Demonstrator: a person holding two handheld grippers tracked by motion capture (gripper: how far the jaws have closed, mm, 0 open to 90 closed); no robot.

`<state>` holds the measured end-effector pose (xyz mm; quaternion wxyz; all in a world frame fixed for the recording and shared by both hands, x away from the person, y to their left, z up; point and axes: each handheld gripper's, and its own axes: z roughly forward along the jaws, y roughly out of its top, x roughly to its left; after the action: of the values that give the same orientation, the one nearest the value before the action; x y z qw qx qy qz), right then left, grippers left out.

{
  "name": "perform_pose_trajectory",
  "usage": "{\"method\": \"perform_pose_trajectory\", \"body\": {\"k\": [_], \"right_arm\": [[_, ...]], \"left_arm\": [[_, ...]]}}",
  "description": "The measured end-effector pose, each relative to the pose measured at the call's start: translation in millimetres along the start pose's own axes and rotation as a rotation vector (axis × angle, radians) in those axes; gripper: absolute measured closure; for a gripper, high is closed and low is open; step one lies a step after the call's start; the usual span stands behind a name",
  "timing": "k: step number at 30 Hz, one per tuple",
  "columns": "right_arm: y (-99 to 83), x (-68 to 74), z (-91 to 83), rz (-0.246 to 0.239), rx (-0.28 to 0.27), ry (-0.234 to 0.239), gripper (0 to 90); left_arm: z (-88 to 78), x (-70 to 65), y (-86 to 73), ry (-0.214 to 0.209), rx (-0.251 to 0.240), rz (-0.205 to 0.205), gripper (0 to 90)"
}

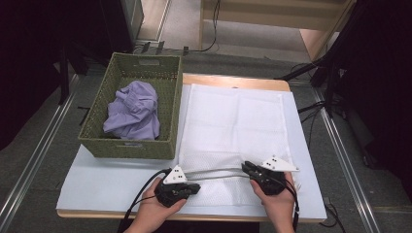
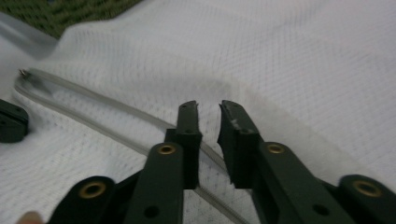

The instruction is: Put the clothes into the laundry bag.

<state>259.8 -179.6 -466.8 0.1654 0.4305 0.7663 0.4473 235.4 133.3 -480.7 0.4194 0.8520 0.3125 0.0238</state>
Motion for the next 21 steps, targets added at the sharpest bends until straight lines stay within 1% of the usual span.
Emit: {"method": "perform_pose_trajectory", "body": {"k": [1, 3, 4, 6, 8, 9, 12, 13, 16, 17, 18, 21], "right_arm": [[-2.1, 0.4, 4.0, -0.004, 0.013, -0.009, 68.2], [-5.3, 1.0, 9.4, -0.011, 0.026, -0.033, 61.0], [-6.2, -0.1, 11.4, -0.015, 0.029, -0.034, 57.2], [-7.2, -2.3, 14.6, -0.006, 0.037, -0.030, 49.8], [-8.3, -3.3, 17.3, -0.013, 0.044, -0.019, 45.2], [-8.6, -3.2, 18.3, -0.019, 0.051, -0.025, 43.3], [-7.8, -3.2, 21.8, -0.025, 0.075, -0.050, 38.7], [-7.0, -3.0, 23.7, -0.033, 0.085, -0.062, 37.3], [-6.0, -0.7, 28.2, -0.057, 0.124, -0.073, 34.6], [-5.7, 0.7, 29.1, -0.073, 0.128, -0.081, 34.1], [-5.5, 1.2, 29.4, -0.076, 0.131, -0.082, 34.1], [-5.6, 0.0, 29.3, -0.071, 0.130, -0.081, 35.3]], "left_arm": [[-0.1, -0.1, 0.0, 0.002, 0.001, 0.000, 87.5], [-0.3, -0.1, 0.0, 0.001, 0.003, 0.003, 87.5], [-0.2, -0.2, -0.1, 0.002, 0.002, 0.000, 87.5], [0.0, 0.3, 0.0, -0.001, 0.000, -0.003, 87.6], [0.0, 0.2, 0.0, 0.001, 0.001, -0.007, 87.6], [0.1, 0.2, -0.1, -0.001, -0.002, -0.006, 87.6], [0.0, 0.1, 0.0, -0.001, 0.000, -0.004, 87.6], [0.0, 0.2, 0.0, -0.001, 0.000, -0.004, 87.5], [0.0, 0.1, -0.1, -0.002, -0.001, -0.003, 87.6], [0.1, 0.0, -0.1, 0.000, -0.001, -0.002, 87.5], [0.0, 0.0, -0.1, -0.001, -0.001, -0.003, 87.5], [0.0, 0.0, -0.1, 0.000, -0.001, -0.003, 87.5]]}}
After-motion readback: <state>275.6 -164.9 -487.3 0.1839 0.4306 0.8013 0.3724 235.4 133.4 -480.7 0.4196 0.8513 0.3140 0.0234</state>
